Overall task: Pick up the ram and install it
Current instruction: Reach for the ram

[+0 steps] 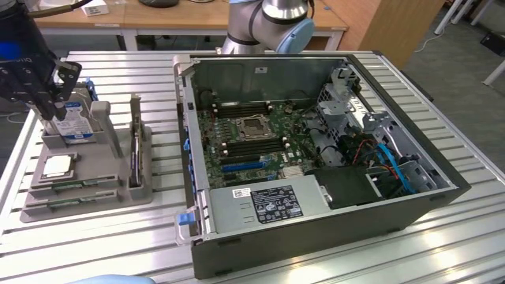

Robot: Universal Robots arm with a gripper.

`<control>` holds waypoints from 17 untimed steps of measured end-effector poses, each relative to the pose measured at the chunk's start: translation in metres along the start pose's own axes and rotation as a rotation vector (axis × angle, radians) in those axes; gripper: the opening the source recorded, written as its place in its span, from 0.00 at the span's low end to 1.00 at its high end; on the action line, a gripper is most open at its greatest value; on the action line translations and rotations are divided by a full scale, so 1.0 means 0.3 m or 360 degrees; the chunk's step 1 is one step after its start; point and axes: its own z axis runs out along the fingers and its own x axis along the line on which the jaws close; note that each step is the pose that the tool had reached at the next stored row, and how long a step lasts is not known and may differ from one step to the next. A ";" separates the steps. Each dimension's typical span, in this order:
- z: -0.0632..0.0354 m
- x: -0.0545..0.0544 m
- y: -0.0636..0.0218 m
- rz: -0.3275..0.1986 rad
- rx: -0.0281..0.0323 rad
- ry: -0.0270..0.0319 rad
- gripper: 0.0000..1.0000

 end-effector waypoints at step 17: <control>0.008 0.000 0.000 -0.0417 -0.00097 0.00188 0.24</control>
